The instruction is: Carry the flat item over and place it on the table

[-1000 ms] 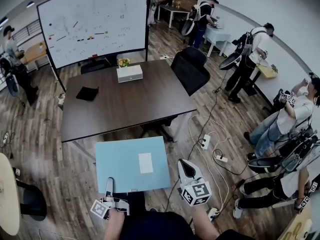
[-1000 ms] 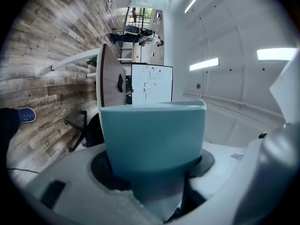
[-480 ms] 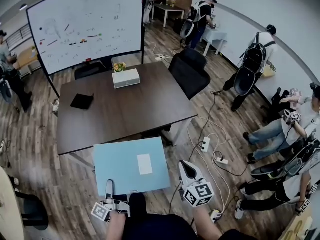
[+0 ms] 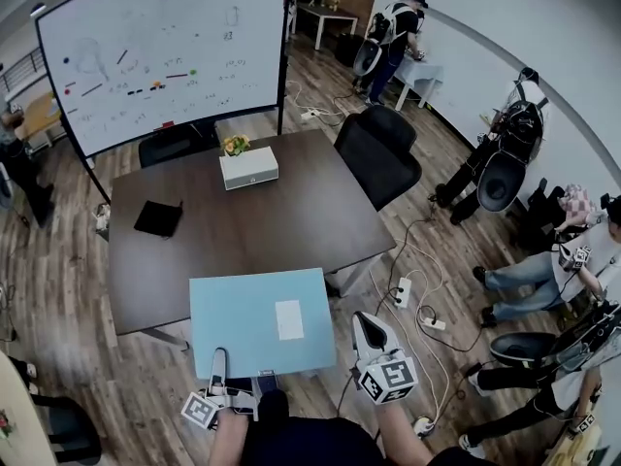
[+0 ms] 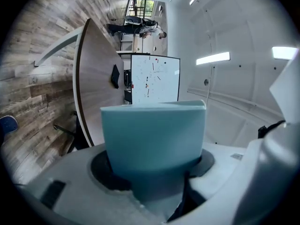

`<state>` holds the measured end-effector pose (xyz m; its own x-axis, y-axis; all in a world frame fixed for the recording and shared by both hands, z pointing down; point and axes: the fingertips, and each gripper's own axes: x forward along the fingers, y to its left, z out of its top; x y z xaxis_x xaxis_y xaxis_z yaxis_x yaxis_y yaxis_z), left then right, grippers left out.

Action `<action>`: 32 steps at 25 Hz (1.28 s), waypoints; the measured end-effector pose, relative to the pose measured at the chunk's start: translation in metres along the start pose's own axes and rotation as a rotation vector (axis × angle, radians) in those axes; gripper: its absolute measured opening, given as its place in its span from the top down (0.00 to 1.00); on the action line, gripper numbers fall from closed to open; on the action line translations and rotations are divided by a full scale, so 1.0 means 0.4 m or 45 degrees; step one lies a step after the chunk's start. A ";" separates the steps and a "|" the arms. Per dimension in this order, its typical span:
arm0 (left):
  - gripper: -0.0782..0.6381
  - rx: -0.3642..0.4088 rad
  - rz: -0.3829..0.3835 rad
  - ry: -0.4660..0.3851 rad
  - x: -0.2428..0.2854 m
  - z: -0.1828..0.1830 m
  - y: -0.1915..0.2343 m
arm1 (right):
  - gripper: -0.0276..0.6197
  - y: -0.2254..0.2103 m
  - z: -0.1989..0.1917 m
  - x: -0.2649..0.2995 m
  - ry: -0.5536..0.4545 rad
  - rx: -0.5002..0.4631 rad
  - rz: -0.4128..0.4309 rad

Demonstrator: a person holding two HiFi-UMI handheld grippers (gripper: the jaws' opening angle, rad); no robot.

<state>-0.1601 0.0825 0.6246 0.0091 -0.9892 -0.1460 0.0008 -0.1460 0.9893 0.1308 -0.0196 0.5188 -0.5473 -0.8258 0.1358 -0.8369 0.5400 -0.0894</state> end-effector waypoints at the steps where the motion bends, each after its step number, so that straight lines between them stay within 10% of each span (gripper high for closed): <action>1: 0.52 -0.007 -0.002 0.006 0.032 0.020 0.002 | 0.95 0.000 0.010 0.031 -0.004 0.005 -0.010; 15: 0.52 -0.032 -0.024 0.126 0.357 0.166 0.064 | 0.95 -0.042 0.056 0.258 -0.025 0.040 -0.202; 32: 0.52 -0.044 0.001 0.103 0.582 0.181 0.180 | 0.95 -0.126 0.061 0.508 -0.057 0.045 -0.138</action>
<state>-0.2302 -0.1591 0.6619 0.0897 -0.9852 -0.1459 0.0354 -0.1432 0.9891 0.0620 -0.2186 0.5268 -0.4523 -0.8859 0.1028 -0.8903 0.4416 -0.1112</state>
